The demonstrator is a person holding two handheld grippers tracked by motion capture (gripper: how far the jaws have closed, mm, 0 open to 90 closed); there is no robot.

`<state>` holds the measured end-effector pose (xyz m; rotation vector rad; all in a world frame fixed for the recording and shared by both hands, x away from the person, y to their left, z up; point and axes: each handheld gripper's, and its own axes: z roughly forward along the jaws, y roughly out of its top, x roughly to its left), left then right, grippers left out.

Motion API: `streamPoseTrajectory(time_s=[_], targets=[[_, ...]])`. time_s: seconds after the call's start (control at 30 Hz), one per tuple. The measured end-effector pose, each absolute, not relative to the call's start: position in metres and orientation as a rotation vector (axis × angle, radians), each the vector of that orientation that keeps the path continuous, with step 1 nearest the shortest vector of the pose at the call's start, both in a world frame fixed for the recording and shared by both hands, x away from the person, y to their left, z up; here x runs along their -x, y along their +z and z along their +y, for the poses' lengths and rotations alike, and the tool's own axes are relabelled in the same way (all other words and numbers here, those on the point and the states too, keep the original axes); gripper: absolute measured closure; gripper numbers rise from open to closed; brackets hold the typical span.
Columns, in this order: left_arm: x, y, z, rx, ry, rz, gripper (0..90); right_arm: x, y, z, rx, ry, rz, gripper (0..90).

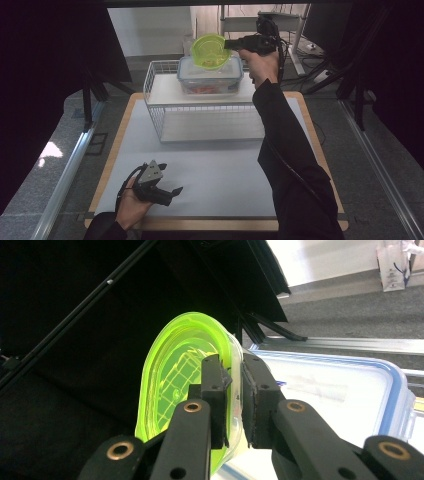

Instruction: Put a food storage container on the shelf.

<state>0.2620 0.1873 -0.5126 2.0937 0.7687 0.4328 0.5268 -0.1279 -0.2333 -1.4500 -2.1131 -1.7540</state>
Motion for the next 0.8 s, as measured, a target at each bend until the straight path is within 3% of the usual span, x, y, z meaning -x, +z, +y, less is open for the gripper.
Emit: streamPoseTrajectory(time_s=[0.8], targets=[[-0.262, -0.513, 0.186, -2.103, 0.419, 0.758, 3.5, -0.545, -0.247, -0.112, 1.614, -1.724, -2.175, 72.8]])
